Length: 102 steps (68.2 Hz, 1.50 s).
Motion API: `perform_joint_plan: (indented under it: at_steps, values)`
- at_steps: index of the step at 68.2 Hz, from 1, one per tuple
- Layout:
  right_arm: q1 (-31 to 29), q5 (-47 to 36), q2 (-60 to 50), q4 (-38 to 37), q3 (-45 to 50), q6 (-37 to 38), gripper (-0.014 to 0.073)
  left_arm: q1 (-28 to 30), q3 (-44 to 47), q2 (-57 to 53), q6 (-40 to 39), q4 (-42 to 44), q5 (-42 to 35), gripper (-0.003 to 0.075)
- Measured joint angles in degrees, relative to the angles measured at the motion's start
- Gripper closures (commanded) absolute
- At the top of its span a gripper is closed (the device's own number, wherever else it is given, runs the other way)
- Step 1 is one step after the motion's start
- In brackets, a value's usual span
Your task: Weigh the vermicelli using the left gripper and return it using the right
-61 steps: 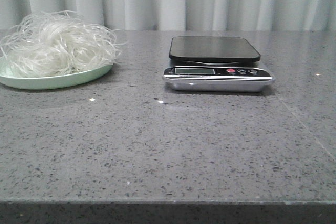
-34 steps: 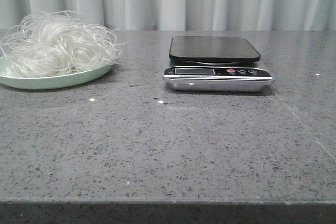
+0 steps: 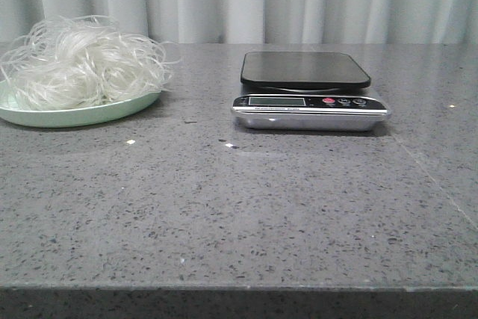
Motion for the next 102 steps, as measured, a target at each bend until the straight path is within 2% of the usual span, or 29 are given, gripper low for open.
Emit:
perform_joint_plan:
  at_steps: [25, 33, 40, 45, 53, 63, 69, 75, 81, 82, 83, 86, 93, 97, 102]
  values:
    - [0.0, -0.2, 0.0, 0.0, 0.0, 0.0, 0.0442, 0.0, 0.0, 0.0, 0.0, 0.0, -2.8, 0.0583]
    - [0.0, -0.2, 0.0, 0.0, 0.0, 0.0, 0.0442, 0.0, 0.0, 0.0, 0.0, -0.6, -6.2, 0.0583]
    - [0.0, -0.2, 0.0, 0.0, 0.0, 0.0, 0.0442, 0.0, -0.2, 0.0, 0.0, -3.0, -13.4, 0.0583]
    - [0.0, -0.2, 0.0, 0.0, 0.0, 0.0, 0.0442, 0.0, -1.3, 0.0, 0.0, -3.6, -14.8, 0.0583]
    - [0.0, -0.2, 0.0, 0.0, 0.0, 0.0, 0.0442, 0.0, -8.1, 0.3, 0.0, -3.9, -14.9, 0.0583]
    - [0.0, 0.2, 0.0, 0.0, 0.0, 0.0, 0.0442, 0.0, -22.7, 6.1, 0.0, -4.0, -14.6, 0.0582]
    - [0.0, 0.7, 0.0, 0.0, 0.0, 0.0, 0.0442, 0.0, -33.2, 12.4, 0.0, -3.7, -9.9, 0.0582]
    - [0.0, 1.0, 0.0, 0.0, 0.0, 0.0, 0.0442, 0.0, -43.6, 19.8, 0.0, -3.5, -2.1, 0.0565]
    - [0.0, 1.1, 0.0, 0.0, 0.0, 0.0, 0.0442, 0.0, -52.1, 27.1, 0.0, -3.4, 6.2, 0.0477]
    - [0.0, 1.1, 0.0, 0.0, 0.0, 0.0, 0.0442, 0.0, -54.5, 29.6, 0.0, -3.6, 9.1, 0.0437]
    - [0.0, 1.1, 0.0, 0.0, 0.0, 0.0, 0.0442, 0.0, -55.1, 30.2, 0.0, -3.6, 9.8, 0.0437]
    - [0.0, 1.1, 0.0, 0.0, 0.0, 0.0, 0.0442, 0.0, -58.8, 34.4, 0.0, -4.3, 14.5, 0.0348]
    - [0.0, 1.2, 0.0, 0.0, 0.0, 0.0, 0.0442, 0.0, -64.4, 42.4, 0.0, -7.1, 22.8, 0.0209]
    - [0.0, 1.7, 0.0, 0.0, 0.0, 0.0, 0.0442, 0.0, -67.1, 47.3, 0.0, -9.3, 27.1, 0.0157]
    - [0.0, 1.7, 0.0, 0.0, 0.0, 0.0, 0.0442, -0.1, -69.5, 52.8, 0.0, -11.5, 31.5, 0.0130]
